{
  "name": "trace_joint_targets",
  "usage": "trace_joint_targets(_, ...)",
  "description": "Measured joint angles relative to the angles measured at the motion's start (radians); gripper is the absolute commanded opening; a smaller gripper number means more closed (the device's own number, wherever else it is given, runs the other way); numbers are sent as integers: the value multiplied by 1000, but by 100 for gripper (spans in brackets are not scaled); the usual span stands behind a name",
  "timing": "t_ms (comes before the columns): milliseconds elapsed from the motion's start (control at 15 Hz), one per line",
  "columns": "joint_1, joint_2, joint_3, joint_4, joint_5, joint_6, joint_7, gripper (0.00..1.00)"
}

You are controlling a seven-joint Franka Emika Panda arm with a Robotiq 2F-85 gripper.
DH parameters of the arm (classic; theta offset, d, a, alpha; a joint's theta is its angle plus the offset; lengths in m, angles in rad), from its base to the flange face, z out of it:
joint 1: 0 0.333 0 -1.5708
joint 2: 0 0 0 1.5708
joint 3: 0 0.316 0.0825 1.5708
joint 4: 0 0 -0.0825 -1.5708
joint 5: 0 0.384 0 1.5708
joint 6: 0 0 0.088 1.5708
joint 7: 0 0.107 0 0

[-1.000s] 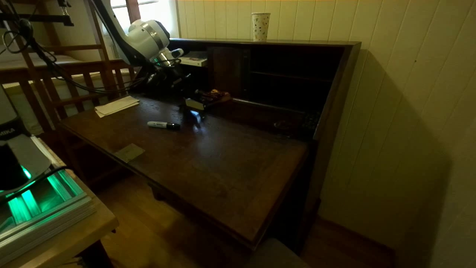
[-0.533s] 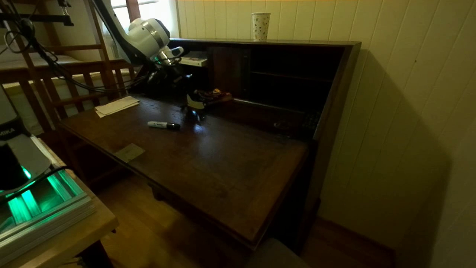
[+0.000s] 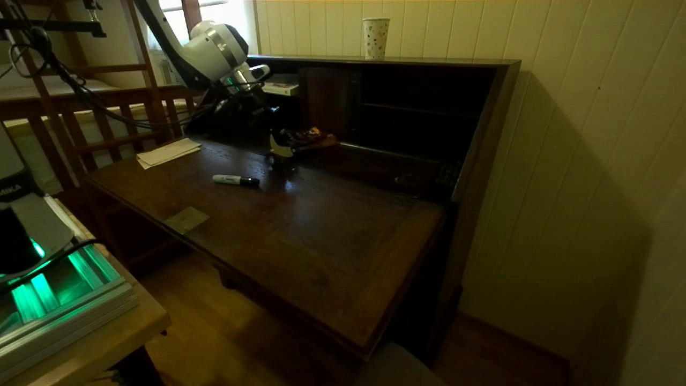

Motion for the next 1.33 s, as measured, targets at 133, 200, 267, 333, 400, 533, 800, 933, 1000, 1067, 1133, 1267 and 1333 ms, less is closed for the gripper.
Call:
trace_joint_targets(133,-28,-2,5,0,92,37,-59,6)
trace_joint_targets(200,-44,-2,11,-1,138,55,-90,6)
trace_joint_targets(267,-60,-4,19,-3,181,68,-122,6)
trace_joint_targets(333,-75,-5,29,-5,221,76,-151,6)
trace_joint_targets(400,-88,-5,39,-6,256,82,-178,6)
trace_joint_targets(533,-110,-8,62,-10,316,92,-214,6)
trace_joint_targets(800,-136,-16,108,-23,476,113,-314,6)
trace_joint_targets(933,-165,-18,152,-32,581,126,-403,6)
trace_joint_targets(1000,-162,-20,155,-39,651,143,-458,6)
trace_joint_targets(1067,-145,-24,143,-46,727,161,-523,6)
trace_joint_targets(1133,-124,-28,131,-52,803,175,-591,6)
trace_joint_targets(1267,-59,-46,86,-65,936,189,-721,6)
trace_joint_targets(1333,-28,-57,66,-72,980,189,-774,6)
